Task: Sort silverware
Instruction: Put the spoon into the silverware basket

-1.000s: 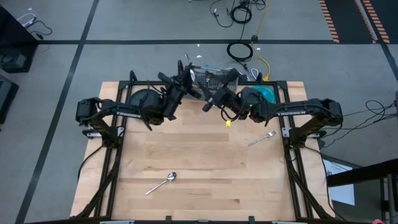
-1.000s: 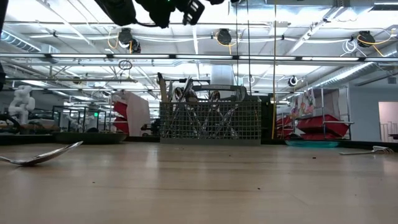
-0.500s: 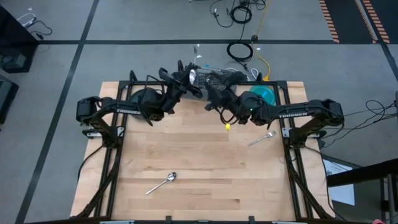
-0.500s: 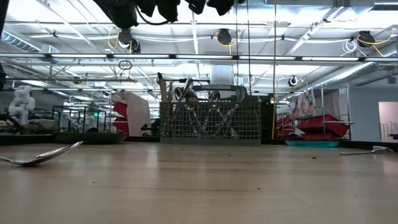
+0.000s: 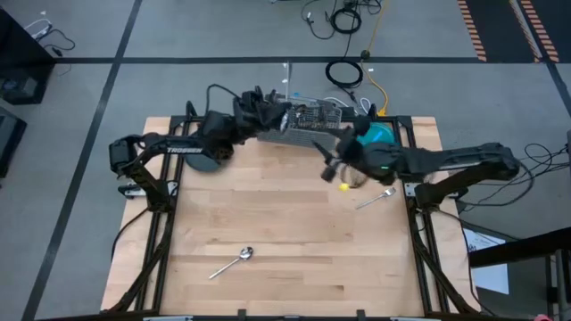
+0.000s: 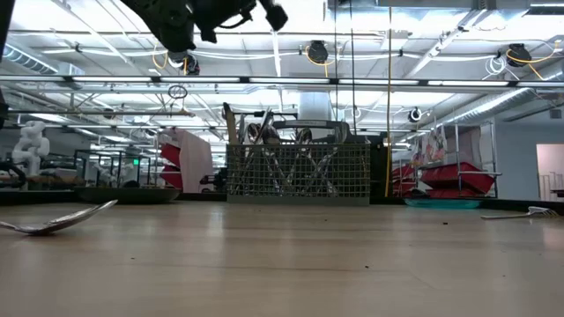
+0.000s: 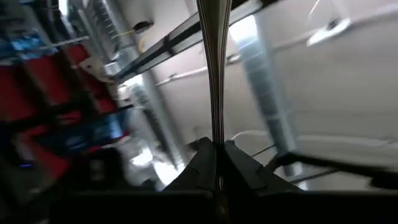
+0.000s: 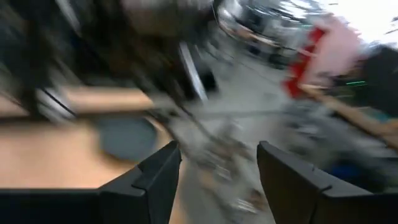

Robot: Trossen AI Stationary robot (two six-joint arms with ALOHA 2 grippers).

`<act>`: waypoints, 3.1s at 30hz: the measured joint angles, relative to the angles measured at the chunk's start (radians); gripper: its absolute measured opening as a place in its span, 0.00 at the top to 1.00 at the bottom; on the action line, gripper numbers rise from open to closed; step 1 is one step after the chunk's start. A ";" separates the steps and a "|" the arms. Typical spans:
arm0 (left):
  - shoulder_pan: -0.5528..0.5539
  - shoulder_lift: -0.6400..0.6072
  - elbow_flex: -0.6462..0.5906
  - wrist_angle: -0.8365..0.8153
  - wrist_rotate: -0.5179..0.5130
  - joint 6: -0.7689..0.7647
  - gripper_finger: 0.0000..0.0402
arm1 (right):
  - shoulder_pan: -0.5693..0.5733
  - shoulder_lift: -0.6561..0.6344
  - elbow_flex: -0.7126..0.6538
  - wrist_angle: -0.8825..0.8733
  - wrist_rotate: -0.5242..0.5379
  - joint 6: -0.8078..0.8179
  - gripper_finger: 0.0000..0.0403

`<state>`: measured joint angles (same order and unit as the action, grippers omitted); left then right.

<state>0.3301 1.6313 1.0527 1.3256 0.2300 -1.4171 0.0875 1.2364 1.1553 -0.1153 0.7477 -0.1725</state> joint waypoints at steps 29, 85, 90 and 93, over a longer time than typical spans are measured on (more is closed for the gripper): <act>-0.124 -0.001 0.162 -0.667 -0.336 1.210 0.97 | 0.004 -0.056 0.001 -0.089 0.087 0.561 0.55; -0.072 -0.003 0.217 -0.862 -0.021 1.259 0.86 | -0.098 0.041 -0.002 0.020 0.029 0.382 1.00; -0.020 -0.005 0.235 -0.901 0.141 1.270 0.80 | -0.099 0.033 -0.002 0.026 0.053 0.362 1.00; 0.006 -0.018 0.231 -0.997 0.195 1.306 0.77 | -0.106 0.014 0.001 0.045 0.148 0.318 1.00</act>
<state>0.3356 1.6133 1.2839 0.3281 0.4253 -0.1112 -0.0183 1.2505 1.1560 -0.0701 0.8956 0.1452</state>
